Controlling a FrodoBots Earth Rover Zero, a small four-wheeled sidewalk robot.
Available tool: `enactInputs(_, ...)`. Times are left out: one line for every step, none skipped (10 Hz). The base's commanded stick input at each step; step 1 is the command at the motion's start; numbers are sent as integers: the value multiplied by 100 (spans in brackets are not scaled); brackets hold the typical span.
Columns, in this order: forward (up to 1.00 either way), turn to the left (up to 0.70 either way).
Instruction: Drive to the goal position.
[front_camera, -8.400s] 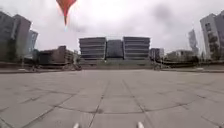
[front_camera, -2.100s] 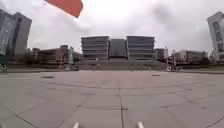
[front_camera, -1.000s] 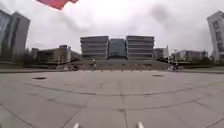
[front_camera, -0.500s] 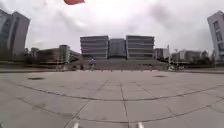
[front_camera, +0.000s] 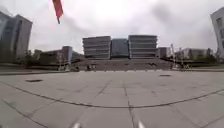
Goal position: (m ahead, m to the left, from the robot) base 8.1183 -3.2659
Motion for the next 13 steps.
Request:
enactInputs(70, 1)
enactInputs(70, 1)
enactInputs(70, 1)
enactInputs(70, 0)
enactInputs(70, 1)
enactInputs(70, 1)
enactInputs(70, 0)
enactInputs(70, 0)
enactInputs(70, 0)
enactInputs(70, 1)
enactInputs(70, 0)
enactInputs(70, 0)
enactInputs(70, 1)
